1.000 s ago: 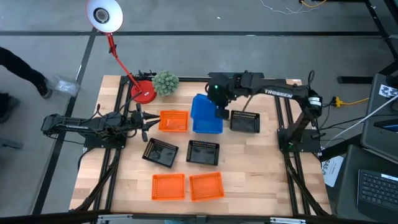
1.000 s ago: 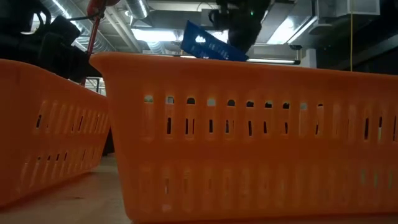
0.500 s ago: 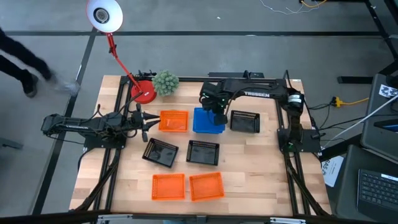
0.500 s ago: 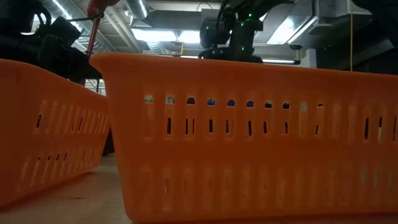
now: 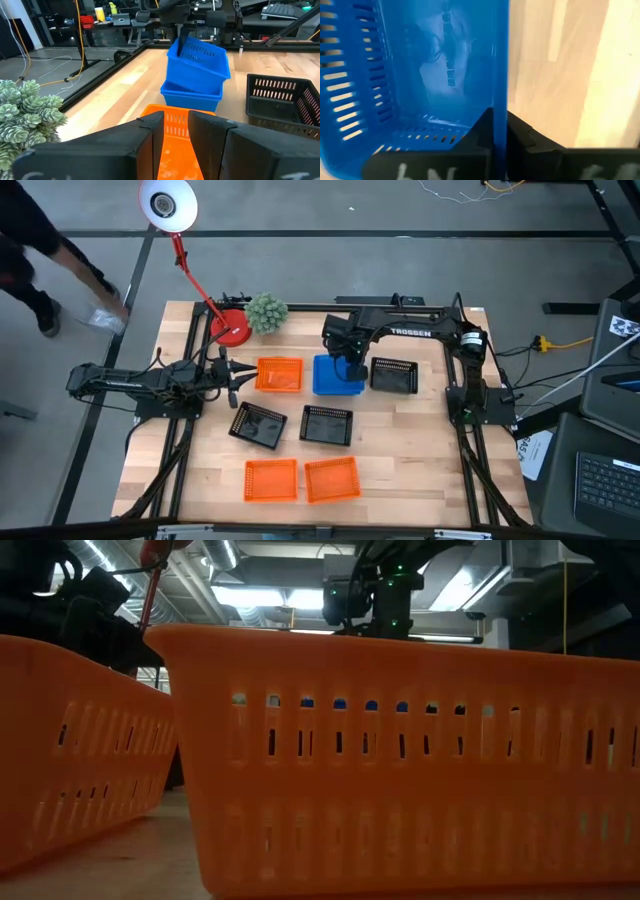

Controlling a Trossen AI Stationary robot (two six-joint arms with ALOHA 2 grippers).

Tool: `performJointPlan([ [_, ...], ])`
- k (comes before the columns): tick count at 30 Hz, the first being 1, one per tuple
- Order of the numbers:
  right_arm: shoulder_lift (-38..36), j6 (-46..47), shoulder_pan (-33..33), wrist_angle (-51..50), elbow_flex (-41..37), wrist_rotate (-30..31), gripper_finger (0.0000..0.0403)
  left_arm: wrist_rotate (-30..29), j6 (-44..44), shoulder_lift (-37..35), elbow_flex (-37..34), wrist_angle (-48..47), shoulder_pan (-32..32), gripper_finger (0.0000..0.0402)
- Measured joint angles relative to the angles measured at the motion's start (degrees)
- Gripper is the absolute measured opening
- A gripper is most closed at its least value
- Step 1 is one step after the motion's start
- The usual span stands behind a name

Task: Stack baskets by color
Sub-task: Stack the bottom blue bin on the top blue bin

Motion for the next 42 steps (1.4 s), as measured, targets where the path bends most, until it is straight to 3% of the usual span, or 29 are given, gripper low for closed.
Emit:
performJointPlan([
  [10, 0.00, -0.04, -0.02, 2.08, 0.00, -0.23, 0.0027, 0.00, 0.00, 0.00, 0.00, 0.00, -0.01, 0.0080],
  [22, 0.00, 3.21, 0.09, 2.62, 0.37, -0.21, 0.0165, -0.02, 0.00, 0.00, 0.00, -1.73, -0.01, 0.0080],
  [32, -0.02, 6.43, 4.03, -4.03, 13.53, -0.03, 0.0171, 0.00, 0.00, 0.00, 0.00, -1.75, 0.00, 0.0080],
  [37, -0.09, 11.11, 6.59, -2.11, 13.40, 9.18, 0.0163, -0.02, 0.00, -0.01, 0.00, -1.75, 0.00, 0.0080],
  [42, -0.05, 11.94, 11.04, 1.26, 8.38, 32.35, 0.0155, -0.02, 0.00, 0.00, 0.00, -1.79, -0.02, 0.0080],
])
